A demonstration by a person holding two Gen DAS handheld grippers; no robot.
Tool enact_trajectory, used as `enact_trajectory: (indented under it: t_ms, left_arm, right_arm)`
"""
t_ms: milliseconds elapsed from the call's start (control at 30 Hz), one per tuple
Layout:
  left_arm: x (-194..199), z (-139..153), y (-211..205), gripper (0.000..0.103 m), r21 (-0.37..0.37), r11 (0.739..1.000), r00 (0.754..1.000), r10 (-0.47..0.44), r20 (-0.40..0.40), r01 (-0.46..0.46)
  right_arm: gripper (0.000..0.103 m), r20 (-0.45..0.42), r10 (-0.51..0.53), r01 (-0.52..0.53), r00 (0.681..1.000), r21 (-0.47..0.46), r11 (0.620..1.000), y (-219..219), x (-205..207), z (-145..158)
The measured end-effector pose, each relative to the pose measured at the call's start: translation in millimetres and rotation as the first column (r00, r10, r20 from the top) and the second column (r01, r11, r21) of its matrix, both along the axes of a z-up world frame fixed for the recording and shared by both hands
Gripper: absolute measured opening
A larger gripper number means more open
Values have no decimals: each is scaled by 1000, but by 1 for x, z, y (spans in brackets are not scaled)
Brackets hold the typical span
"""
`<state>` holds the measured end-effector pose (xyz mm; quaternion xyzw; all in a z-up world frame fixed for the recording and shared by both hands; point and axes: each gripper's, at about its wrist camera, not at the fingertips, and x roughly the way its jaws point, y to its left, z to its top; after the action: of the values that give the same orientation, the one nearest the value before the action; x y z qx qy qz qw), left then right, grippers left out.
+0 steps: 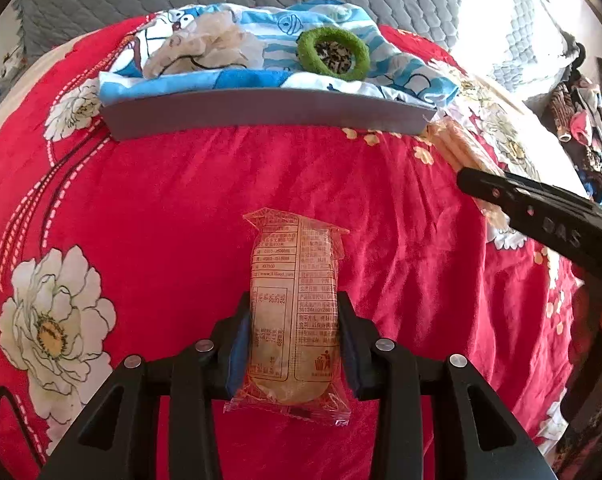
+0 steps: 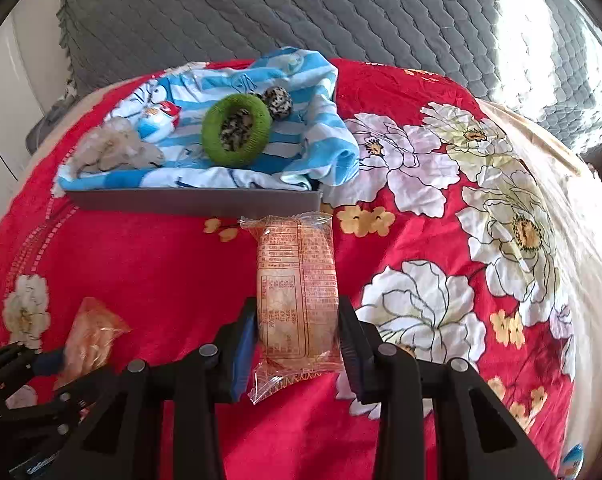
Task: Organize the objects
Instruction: 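Lower the open right tool over the nearer wrapped snack packet and close it, then lift the snack packet with the right tool while the left tool approaches the other packet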
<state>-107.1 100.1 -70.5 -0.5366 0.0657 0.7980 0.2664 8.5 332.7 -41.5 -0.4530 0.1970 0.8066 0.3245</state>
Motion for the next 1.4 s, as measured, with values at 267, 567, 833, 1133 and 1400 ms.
enact_trajectory:
  t_ms: [267,567,833,1133,1400]
  left_arm:
    - [-3,24,-13,40,6,999,998,32,-49,-32]
    - [-8,62,-33,40,18,997,991,78,-111,-76]
    - [-3,92,-44,40,31,994,984,110,-141,-107]
    - [6,128,-46,40,49,992,980,122,-157,-116]
    - [2,151,-45,40,72,991,980,126,-153,-116]
  right_arm:
    - [38,-46,71,-71,996,12,997,-33,-7,23]
    - [38,-40,130,-127,991,70,989,-60,-19,61]
    - [38,-42,126,-123,991,68,990,-63,-17,103]
    - [38,-19,112,-112,994,15,994,-53,-11,159]
    - [38,3,69,-69,998,-6,998,-56,-19,186]
